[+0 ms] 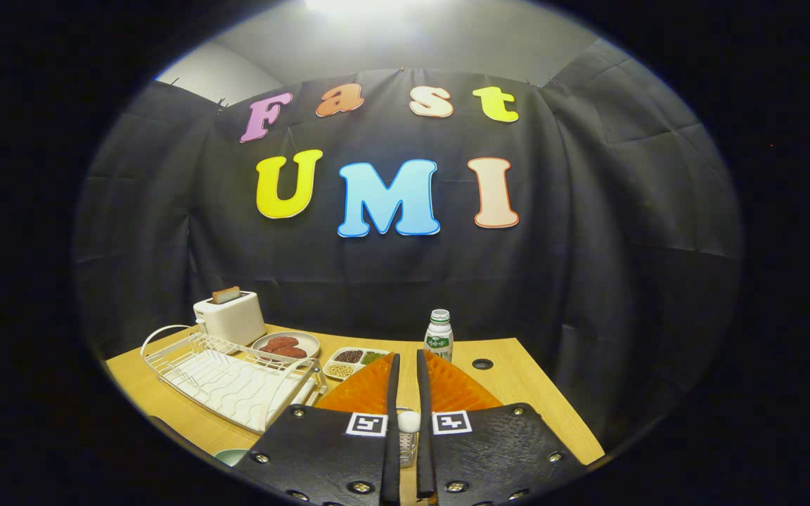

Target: Take the plate from the dish rack, then take the spoon from the basket and place it into the plate.

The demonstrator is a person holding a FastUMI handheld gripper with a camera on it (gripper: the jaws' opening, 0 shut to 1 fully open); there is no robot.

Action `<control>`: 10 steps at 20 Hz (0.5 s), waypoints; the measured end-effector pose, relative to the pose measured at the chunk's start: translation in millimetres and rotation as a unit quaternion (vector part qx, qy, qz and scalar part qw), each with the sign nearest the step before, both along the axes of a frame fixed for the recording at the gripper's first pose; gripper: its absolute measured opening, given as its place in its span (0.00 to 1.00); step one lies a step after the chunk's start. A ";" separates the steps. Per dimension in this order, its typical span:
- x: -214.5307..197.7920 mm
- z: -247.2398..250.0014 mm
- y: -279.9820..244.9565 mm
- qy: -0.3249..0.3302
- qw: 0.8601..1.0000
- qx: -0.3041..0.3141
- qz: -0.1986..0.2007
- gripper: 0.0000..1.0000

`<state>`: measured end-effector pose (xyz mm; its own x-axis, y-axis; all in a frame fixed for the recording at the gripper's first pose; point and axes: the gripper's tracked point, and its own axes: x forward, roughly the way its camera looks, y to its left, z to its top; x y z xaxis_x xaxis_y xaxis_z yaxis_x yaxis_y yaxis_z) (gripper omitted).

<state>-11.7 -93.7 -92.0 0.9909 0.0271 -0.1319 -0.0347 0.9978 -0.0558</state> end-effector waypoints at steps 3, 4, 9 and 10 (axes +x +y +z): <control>-13.0 23.9 11.0 0.000 1.000 0.001 -0.003 0.09; -19.5 28.8 12.3 0.002 1.000 -0.001 -0.006 0.09; -46.7 34.7 22.9 0.021 1.000 0.002 -0.010 0.09; -52.4 33.8 23.2 0.025 1.000 -0.004 -0.011 0.09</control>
